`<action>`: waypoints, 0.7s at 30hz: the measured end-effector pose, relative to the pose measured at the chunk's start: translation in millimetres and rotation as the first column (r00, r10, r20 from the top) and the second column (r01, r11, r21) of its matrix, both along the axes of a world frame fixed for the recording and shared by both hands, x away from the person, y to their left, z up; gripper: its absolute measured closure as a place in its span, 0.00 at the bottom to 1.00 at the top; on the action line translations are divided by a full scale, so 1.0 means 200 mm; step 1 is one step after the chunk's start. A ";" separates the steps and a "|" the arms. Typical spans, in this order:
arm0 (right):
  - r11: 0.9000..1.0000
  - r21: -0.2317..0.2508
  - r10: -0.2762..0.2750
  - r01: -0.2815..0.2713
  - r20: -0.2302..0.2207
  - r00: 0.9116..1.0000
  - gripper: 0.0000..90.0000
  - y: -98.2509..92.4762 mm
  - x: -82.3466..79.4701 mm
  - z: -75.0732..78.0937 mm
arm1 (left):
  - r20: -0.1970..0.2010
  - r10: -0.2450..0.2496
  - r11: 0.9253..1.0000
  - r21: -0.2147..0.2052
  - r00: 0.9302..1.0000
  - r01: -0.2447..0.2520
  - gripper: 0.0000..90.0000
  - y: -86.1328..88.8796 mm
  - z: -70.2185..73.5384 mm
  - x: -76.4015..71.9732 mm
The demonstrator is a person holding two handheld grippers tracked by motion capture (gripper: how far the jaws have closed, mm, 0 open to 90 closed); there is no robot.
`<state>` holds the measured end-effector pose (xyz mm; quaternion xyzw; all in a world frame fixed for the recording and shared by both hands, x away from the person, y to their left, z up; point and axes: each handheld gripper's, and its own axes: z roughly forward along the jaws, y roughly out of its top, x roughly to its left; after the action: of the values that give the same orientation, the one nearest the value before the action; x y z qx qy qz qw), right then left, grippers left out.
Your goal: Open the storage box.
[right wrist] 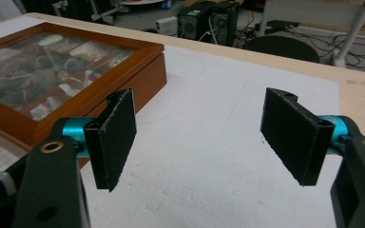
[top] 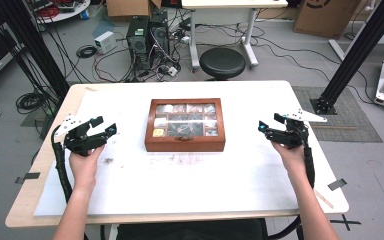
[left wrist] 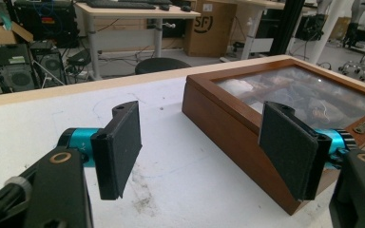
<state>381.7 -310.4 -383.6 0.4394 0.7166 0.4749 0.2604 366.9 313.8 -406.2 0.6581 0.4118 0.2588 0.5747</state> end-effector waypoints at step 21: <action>0.999 -0.019 0.044 -0.044 -0.014 0.999 0.31 0.04 0.03 -0.03 | 0.031 -0.029 0.999 0.038 0.999 0.028 0.37 -0.03 0.02 -0.03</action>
<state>386.9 -302.9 -389.2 0.4242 0.7324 0.4706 0.2494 361.6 307.5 -401.3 0.6704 0.3885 0.2687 0.5722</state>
